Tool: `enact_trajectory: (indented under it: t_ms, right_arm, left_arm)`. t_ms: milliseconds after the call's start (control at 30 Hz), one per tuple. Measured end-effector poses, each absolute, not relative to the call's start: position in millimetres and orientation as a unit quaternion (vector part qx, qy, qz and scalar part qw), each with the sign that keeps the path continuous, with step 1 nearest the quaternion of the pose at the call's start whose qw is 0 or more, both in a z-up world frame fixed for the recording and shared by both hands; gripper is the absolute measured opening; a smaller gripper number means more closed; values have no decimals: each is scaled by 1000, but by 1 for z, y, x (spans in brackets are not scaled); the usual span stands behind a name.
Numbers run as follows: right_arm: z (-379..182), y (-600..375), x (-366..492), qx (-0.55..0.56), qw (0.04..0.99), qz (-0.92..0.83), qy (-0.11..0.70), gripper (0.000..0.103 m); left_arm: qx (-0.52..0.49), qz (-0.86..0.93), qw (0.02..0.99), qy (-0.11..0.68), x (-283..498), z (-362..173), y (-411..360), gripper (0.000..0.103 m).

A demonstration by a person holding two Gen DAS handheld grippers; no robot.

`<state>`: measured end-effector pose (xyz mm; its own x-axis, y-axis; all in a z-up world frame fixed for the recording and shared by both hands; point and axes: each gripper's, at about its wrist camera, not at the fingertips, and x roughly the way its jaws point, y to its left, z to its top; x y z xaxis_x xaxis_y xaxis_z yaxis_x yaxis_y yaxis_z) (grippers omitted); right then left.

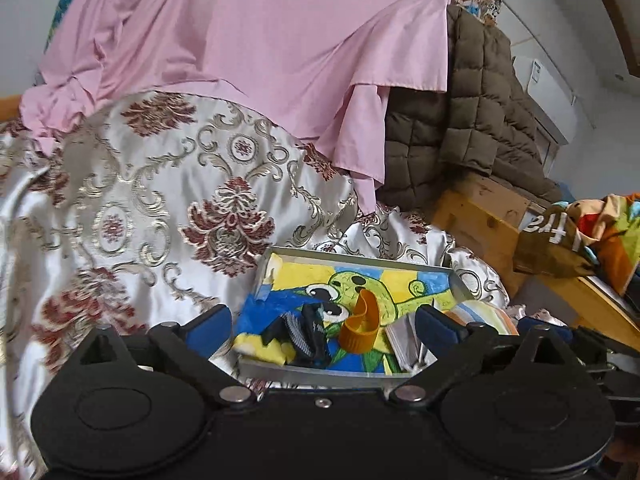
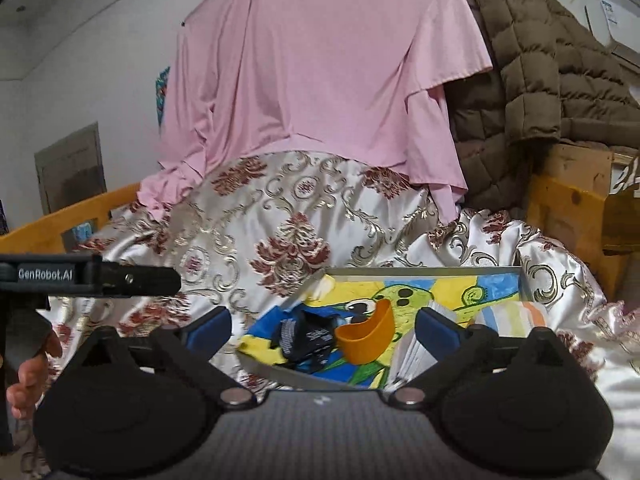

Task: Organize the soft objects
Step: 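Move both tools back from the tray toward the remaining pile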

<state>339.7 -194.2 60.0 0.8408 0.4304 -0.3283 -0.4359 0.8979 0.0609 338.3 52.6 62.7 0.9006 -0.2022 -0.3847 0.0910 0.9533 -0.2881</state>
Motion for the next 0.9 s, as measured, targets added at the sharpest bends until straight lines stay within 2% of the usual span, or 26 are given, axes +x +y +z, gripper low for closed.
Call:
enact_trajectory:
  t_ms: [167, 500, 900]
  right_arm:
    - [63, -192, 290, -10, 961, 228, 158, 103]
    - [54, -184, 204, -29, 953, 243, 178, 103]
    - [24, -201, 167, -33, 945, 219, 242, 103]
  left_arm:
    - [-122, -62, 971, 196, 283, 66, 60, 102]
    - [-133, -56, 970, 198, 195, 51, 72, 102]
    - [-118, -72, 963, 233, 147, 10, 60, 102]
